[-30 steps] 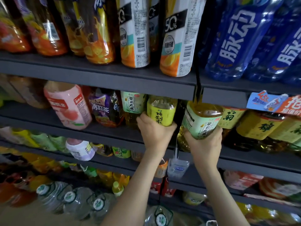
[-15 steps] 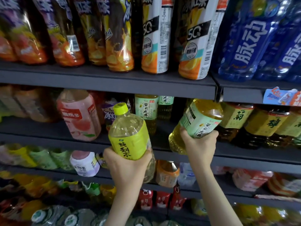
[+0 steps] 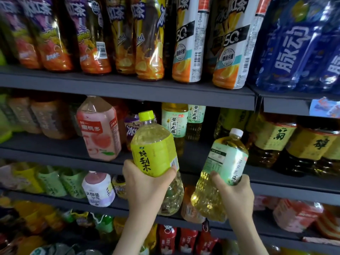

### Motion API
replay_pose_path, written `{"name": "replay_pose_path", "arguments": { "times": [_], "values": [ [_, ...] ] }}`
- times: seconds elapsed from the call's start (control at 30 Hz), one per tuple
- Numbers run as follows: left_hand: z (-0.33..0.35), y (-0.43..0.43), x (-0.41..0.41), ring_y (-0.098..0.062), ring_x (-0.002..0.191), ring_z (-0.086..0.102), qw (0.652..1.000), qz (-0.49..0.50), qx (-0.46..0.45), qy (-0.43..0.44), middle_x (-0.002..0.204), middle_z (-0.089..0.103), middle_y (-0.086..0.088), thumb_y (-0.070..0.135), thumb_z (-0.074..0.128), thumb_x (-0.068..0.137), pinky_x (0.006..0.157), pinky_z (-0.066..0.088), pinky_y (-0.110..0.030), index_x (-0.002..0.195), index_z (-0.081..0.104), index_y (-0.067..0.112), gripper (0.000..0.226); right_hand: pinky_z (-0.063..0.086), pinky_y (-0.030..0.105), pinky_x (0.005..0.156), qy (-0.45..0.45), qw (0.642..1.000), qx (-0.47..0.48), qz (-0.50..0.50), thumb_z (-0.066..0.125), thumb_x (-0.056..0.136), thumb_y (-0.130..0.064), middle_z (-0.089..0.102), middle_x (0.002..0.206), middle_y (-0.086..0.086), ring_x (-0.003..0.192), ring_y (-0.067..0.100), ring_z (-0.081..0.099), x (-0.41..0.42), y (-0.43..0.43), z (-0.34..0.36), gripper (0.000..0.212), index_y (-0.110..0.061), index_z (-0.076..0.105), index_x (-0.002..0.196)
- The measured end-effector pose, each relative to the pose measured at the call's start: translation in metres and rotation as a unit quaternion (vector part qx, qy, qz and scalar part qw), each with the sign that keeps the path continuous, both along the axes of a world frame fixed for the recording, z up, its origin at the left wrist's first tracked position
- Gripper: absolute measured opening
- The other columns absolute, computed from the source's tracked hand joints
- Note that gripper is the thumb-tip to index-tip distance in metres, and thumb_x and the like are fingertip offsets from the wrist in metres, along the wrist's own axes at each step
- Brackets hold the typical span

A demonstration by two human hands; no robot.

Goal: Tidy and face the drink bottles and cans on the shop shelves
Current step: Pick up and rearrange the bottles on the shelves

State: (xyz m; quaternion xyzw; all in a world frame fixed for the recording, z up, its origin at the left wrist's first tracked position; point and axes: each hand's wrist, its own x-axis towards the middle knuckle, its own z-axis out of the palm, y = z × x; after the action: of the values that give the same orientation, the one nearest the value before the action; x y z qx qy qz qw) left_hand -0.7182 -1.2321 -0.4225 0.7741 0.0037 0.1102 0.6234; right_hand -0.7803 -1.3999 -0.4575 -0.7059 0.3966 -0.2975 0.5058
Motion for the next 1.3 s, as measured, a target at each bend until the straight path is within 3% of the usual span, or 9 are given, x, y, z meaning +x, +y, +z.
{"name": "replay_pose_path", "arguments": {
  "times": [0.3, 0.5, 0.63, 0.77, 0.87, 0.97, 1.13, 1.23, 1.3],
  "values": [
    [0.002, 0.001, -0.002, -0.005, 0.076, 0.047, 0.999, 0.023, 0.002, -0.031, 0.099, 0.042, -0.001, 0.038, 0.085, 0.051, 0.052, 0.035, -0.025, 0.097, 0.037, 0.016, 0.070, 0.040, 0.031, 0.055, -0.076, 0.978, -0.189, 0.033, 0.079, 0.063, -0.042, 0.050, 0.087, 0.001, 0.074, 0.019, 0.054, 0.038, 0.004, 0.031, 0.054, -0.017, 0.039, 0.089],
    [0.006, -0.011, -0.003, -0.016, 0.081, 0.045, 0.996, 0.043, 0.018, -0.077, 0.103, 0.043, -0.004, 0.039, 0.085, 0.053, 0.063, 0.035, -0.029, 0.097, 0.034, 0.017, 0.070, 0.046, 0.039, 0.068, -0.083, 0.973, -0.215, 0.028, 0.082, 0.062, -0.043, 0.045, 0.098, 0.006, 0.100, 0.031, 0.050, 0.081, 0.009, 0.027, 0.065, -0.014, 0.032, 0.093],
    [0.003, -0.023, -0.003, -0.006, 0.071, 0.042, 0.995, 0.054, 0.028, -0.084, 0.101, 0.043, -0.003, 0.041, 0.084, 0.054, 0.053, 0.029, -0.025, 0.095, 0.034, 0.018, 0.070, 0.036, 0.031, 0.067, -0.092, 0.969, -0.229, 0.032, 0.084, 0.061, -0.044, 0.046, 0.106, 0.012, 0.105, 0.030, 0.045, 0.099, 0.009, 0.021, 0.073, -0.004, 0.037, 0.101],
    [0.001, -0.038, -0.010, -0.014, 0.077, 0.045, 0.994, 0.061, 0.030, -0.090, 0.099, 0.041, -0.003, 0.043, 0.085, 0.050, 0.052, 0.028, -0.022, 0.093, 0.035, 0.016, 0.071, 0.039, 0.031, 0.070, -0.079, 0.963, -0.242, 0.086, 0.081, 0.065, -0.042, 0.043, 0.109, 0.013, 0.103, 0.029, 0.044, 0.090, -0.004, 0.012, 0.072, 0.000, 0.038, 0.105],
    [0.003, -0.055, -0.021, 0.000, 0.074, 0.044, 0.994, 0.038, 0.035, -0.098, 0.095, 0.038, 0.001, 0.040, 0.085, 0.049, 0.051, 0.030, -0.014, 0.090, 0.034, 0.016, 0.069, 0.039, 0.030, 0.072, -0.071, 0.959, -0.221, 0.160, 0.075, 0.078, -0.027, 0.044, 0.111, 0.011, 0.103, 0.030, 0.047, 0.077, -0.022, 0.009, 0.054, -0.001, 0.040, 0.111],
    [0.005, -0.075, -0.032, -0.004, 0.076, 0.044, 0.993, 0.012, 0.056, -0.106, 0.095, 0.037, 0.000, 0.041, 0.085, 0.048, 0.052, 0.031, -0.014, 0.092, 0.035, 0.015, 0.071, 0.030, 0.020, 0.070, -0.069, 0.964, -0.172, 0.192, 0.061, 0.087, -0.013, 0.050, 0.118, 0.013, 0.105, 0.026, 0.050, 0.061, -0.036, 0.016, 0.040, -0.003, 0.045, 0.122],
    [0.013, -0.102, -0.051, 0.003, 0.077, 0.043, 0.990, -0.014, 0.095, -0.108, 0.094, 0.036, 0.002, 0.040, 0.086, 0.051, 0.052, 0.031, -0.013, 0.092, 0.034, 0.016, 0.071, 0.040, 0.016, 0.071, -0.173, 0.971, -0.062, 0.151, 0.052, 0.096, -0.025, 0.063, 0.096, -0.009, 0.089, 0.004, 0.058, -0.001, -0.058, 0.039, 0.011, -0.020, 0.059, 0.104],
    [0.020, -0.123, -0.062, -0.002, 0.073, 0.045, 0.985, -0.047, 0.116, -0.118, 0.093, 0.036, 0.003, 0.040, 0.086, 0.049, 0.051, 0.035, -0.016, 0.093, 0.032, 0.018, 0.073, 0.045, 0.014, 0.072, -0.213, 0.959, -0.011, 0.188, 0.057, 0.090, -0.034, 0.066, 0.095, -0.009, 0.086, -0.001, 0.060, -0.038, -0.065, 0.045, 0.022, -0.019, 0.061, 0.106],
    [0.022, -0.136, -0.068, -0.017, 0.080, 0.053, 0.979, -0.079, 0.144, -0.122, 0.094, 0.040, 0.002, 0.049, 0.085, 0.049, 0.054, 0.045, -0.027, 0.093, 0.029, 0.023, 0.076, 0.048, 0.017, 0.072, -0.231, 0.948, 0.018, 0.220, 0.057, 0.090, -0.038, 0.067, 0.097, -0.010, 0.088, 0.003, 0.061, -0.053, -0.069, 0.048, 0.028, -0.019, 0.060, 0.110]
  ]
}}
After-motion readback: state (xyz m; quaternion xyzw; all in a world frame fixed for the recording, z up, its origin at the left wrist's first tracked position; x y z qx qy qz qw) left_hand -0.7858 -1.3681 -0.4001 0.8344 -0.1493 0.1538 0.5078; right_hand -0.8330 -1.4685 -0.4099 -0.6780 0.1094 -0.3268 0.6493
